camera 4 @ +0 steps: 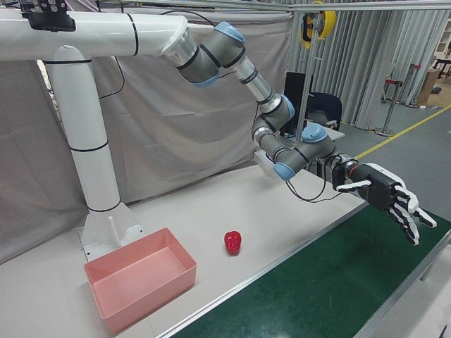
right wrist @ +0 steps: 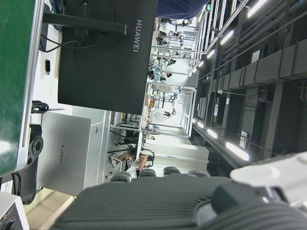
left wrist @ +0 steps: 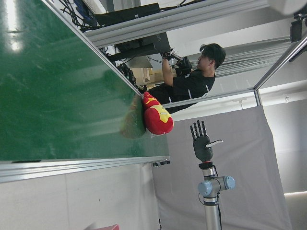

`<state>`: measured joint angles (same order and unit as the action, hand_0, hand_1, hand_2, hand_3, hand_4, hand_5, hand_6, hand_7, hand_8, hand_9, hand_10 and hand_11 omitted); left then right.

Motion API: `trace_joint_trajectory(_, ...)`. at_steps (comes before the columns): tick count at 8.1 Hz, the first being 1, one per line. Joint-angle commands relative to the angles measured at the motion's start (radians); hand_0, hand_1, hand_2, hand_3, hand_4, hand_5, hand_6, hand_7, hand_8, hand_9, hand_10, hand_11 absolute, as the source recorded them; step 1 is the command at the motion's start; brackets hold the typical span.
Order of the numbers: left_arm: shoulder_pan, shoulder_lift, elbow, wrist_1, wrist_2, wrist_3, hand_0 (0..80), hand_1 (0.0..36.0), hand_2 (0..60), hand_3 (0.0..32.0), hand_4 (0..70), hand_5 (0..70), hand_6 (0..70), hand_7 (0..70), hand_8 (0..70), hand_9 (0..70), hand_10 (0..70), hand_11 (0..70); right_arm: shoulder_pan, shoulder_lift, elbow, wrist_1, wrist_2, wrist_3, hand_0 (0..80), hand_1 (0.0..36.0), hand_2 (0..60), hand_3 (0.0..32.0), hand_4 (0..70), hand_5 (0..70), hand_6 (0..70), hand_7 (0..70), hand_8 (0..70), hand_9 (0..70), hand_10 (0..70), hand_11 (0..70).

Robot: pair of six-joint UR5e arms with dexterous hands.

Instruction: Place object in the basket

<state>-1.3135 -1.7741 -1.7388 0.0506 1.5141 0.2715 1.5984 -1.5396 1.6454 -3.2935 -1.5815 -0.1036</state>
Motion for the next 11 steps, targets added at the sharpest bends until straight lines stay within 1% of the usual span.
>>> trace_joint_trajectory(1, -0.001, 0.001, -0.005, 0.0, 0.0, -0.002, 57.3, 13.9, 0.0, 18.0, 7.8, 29.6, 3.1, 8.6, 12.9, 13.5, 5.2, 9.5, 0.0, 0.0, 0.001, 0.0, 0.0, 0.001, 0.0, 0.0, 0.0, 0.0, 0.0, 0.0, 0.0, 0.0, 0.0, 0.0, 0.0, 0.0)
trace_joint_trajectory(2, -0.001, -0.002, -0.01, 0.0, 0.001, -0.002, 57.1, 13.7, 0.0, 16.6, 8.4, 29.7, 3.3, 8.7, 13.2, 13.6, 5.1, 9.3, 0.0, 0.001, 0.002, 0.0, 0.0, 0.001, 0.0, 0.0, 0.0, 0.0, 0.0, 0.0, 0.0, 0.0, 0.0, 0.0, 0.0, 0.0)
trace_joint_trajectory(3, 0.0, 0.001, -0.011, 0.002, 0.001, -0.002, 57.4, 13.7, 0.0, 16.0, 9.2, 29.9, 3.4, 8.7, 13.1, 13.6, 5.2, 9.5, 0.0, 0.001, 0.001, 0.0, 0.0, -0.001, 0.0, 0.0, 0.0, 0.0, 0.0, 0.0, 0.0, 0.0, 0.0, 0.0, 0.0, 0.0)
trace_joint_trajectory(4, 0.0, 0.005, -0.005, 0.0, 0.0, 0.005, 56.6, 13.0, 0.0, 14.6, 10.4, 29.9, 3.6, 8.6, 13.1, 13.7, 5.5, 9.8, 0.0, 0.0, -0.001, 0.0, 0.0, 0.001, 0.0, 0.0, 0.0, 0.0, 0.0, 0.0, 0.0, 0.0, 0.0, 0.0, 0.0, 0.0)
trace_joint_trajectory(6, 0.0, 0.005, 0.005, 0.002, 0.0, 0.008, 55.7, 12.7, 0.0, 12.0, 12.0, 30.5, 3.0, 8.5, 12.8, 12.4, 5.9, 10.2, 0.0, 0.0, 0.001, 0.0, 0.0, 0.001, 0.0, 0.0, 0.0, 0.0, 0.0, 0.0, 0.0, 0.0, 0.0, 0.0, 0.0, 0.0)
trace_joint_trajectory(7, 0.002, 0.004, 0.021, 0.0, -0.002, 0.008, 55.8, 13.3, 0.0, 13.6, 11.2, 29.9, 3.2, 8.6, 12.7, 13.3, 5.9, 10.4, 0.0, 0.001, 0.001, 0.0, 0.0, 0.001, 0.0, 0.0, 0.0, 0.0, 0.0, 0.0, 0.0, 0.0, 0.0, 0.0, 0.0, 0.0)
trace_joint_trajectory(8, 0.006, 0.005, 0.024, -0.002, -0.002, 0.008, 56.1, 13.4, 0.0, 14.2, 10.9, 28.9, 3.5, 8.2, 12.3, 12.6, 5.6, 10.0, 0.0, 0.0, 0.001, 0.0, 0.0, -0.001, 0.0, 0.0, 0.0, 0.0, 0.0, 0.0, 0.0, 0.0, 0.0, 0.0, 0.0, 0.0)
trace_joint_trajectory(9, 0.007, 0.004, 0.028, 0.0, -0.002, 0.008, 56.6, 13.3, 0.0, 16.8, 8.5, 26.4, 3.8, 7.9, 12.2, 12.5, 4.6, 8.5, 0.0, 0.0, 0.002, 0.0, 0.0, 0.001, 0.0, 0.0, 0.0, 0.0, 0.0, 0.0, 0.0, 0.0, 0.0, 0.0, 0.0, 0.0)
trace_joint_trajectory(10, 0.01, 0.005, 0.03, 0.0, -0.002, 0.014, 56.9, 13.7, 0.0, 21.6, 3.4, 24.6, 3.6, 8.1, 12.3, 12.8, 3.8, 7.6, 0.0, 0.0, 0.002, 0.0, 0.0, 0.001, 0.0, 0.0, 0.0, 0.0, 0.0, 0.0, 0.0, 0.0, 0.0, 0.0, 0.0, 0.0)
trace_joint_trajectory(11, 0.01, 0.004, 0.033, 0.0, -0.002, 0.021, 57.4, 14.3, 0.0, 25.6, 0.1, 23.0, 3.2, 8.4, 11.6, 12.8, 3.8, 7.7, 0.0, 0.0, 0.002, 0.0, 0.0, 0.001, 0.0, 0.0, 0.0, 0.0, 0.0, 0.0, 0.0, 0.0, 0.0, 0.0, 0.0, 0.0)
